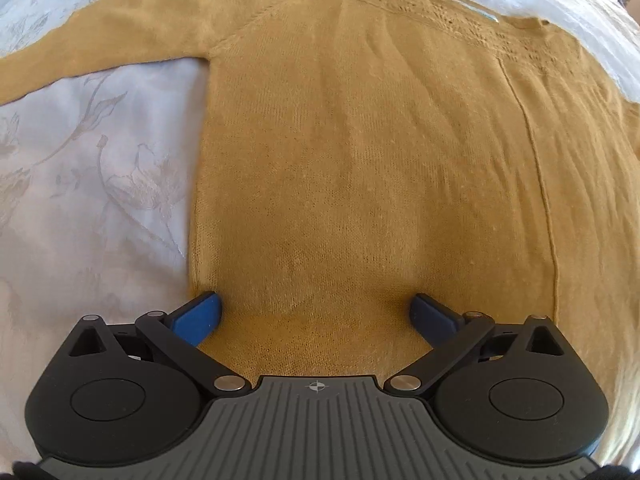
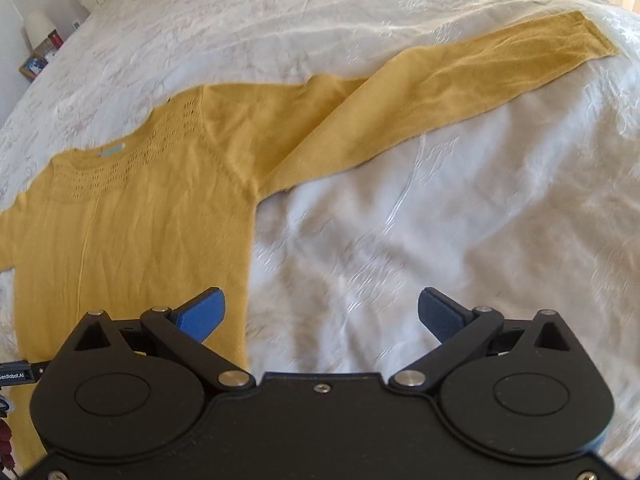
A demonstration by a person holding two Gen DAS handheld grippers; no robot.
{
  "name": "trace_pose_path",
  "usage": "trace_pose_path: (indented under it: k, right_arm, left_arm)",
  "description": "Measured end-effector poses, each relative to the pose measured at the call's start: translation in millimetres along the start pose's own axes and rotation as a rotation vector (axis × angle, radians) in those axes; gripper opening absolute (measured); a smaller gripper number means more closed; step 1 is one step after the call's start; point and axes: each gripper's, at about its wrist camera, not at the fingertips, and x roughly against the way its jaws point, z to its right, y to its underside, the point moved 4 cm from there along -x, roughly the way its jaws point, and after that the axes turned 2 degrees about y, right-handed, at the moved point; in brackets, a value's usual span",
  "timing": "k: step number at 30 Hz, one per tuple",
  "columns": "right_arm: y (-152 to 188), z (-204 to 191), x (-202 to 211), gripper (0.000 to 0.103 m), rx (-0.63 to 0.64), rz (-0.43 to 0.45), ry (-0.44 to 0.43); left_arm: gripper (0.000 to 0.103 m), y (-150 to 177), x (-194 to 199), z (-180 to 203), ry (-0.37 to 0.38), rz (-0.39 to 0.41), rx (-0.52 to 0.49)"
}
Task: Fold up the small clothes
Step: 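Grasp the sweater sleeve cuff with the right gripper and lift it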
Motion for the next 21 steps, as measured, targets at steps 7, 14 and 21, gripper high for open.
trace_pose_path:
  k: [7, 14, 21]
  right_arm:
    - [-72, 70, 12, 0.102, 0.014, 0.106, 0.023]
    - [-143, 131, 9, 0.102, 0.104, 0.188, 0.092]
    - [-187, 182, -13, 0.102, 0.117, 0.186, 0.169]
  left_arm:
    - [0.088, -2, 44, 31, -0.07, 0.112, 0.136]
    - [0.088, -4, 76, 96, -0.086, 0.208, 0.072]
    - [0.088, -11, 85, 144, -0.054, 0.224, 0.042]
